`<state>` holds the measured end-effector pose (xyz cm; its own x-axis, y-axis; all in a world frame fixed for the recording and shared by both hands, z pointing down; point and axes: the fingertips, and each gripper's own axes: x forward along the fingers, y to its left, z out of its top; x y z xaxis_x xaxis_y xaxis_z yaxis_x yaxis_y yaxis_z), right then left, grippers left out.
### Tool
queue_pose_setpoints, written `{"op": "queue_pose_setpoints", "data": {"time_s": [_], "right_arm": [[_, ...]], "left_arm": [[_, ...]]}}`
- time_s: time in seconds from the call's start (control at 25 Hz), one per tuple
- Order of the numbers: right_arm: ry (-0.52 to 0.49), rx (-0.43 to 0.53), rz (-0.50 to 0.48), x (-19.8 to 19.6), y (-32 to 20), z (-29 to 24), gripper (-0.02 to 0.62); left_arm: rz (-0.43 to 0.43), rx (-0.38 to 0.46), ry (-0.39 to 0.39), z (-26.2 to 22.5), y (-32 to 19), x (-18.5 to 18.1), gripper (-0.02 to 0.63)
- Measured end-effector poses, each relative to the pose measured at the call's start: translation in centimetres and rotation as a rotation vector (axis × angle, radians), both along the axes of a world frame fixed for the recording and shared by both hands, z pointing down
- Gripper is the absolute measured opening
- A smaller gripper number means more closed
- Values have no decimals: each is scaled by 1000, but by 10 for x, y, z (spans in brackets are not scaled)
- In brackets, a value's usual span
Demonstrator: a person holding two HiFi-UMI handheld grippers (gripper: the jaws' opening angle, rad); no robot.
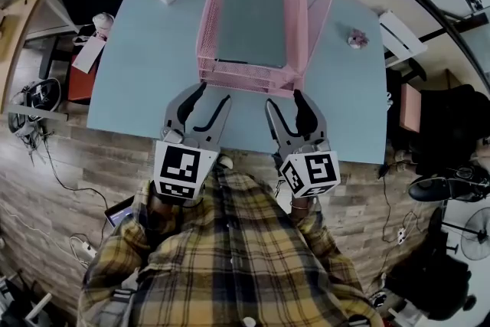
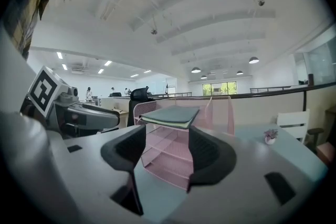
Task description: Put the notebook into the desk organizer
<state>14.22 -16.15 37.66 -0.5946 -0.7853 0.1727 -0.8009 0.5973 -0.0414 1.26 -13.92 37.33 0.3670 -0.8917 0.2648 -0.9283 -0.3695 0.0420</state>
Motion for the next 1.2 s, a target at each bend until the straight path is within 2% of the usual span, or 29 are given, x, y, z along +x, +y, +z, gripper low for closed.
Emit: {"op": "queue_pose_setpoints", "data": {"time_s": [0.48,0.84,1.2], "right_arm": [[-28,-76,-28,15,39,21,191],[-32,-120,20,32,53,43,69],[-25,-122,24,36,54,56,4]], "left_arm": [[24,-58,23,17,37,4,114],[38,-103,15,37,49,7,48],[58,-159,56,61,48,10,-9]]}}
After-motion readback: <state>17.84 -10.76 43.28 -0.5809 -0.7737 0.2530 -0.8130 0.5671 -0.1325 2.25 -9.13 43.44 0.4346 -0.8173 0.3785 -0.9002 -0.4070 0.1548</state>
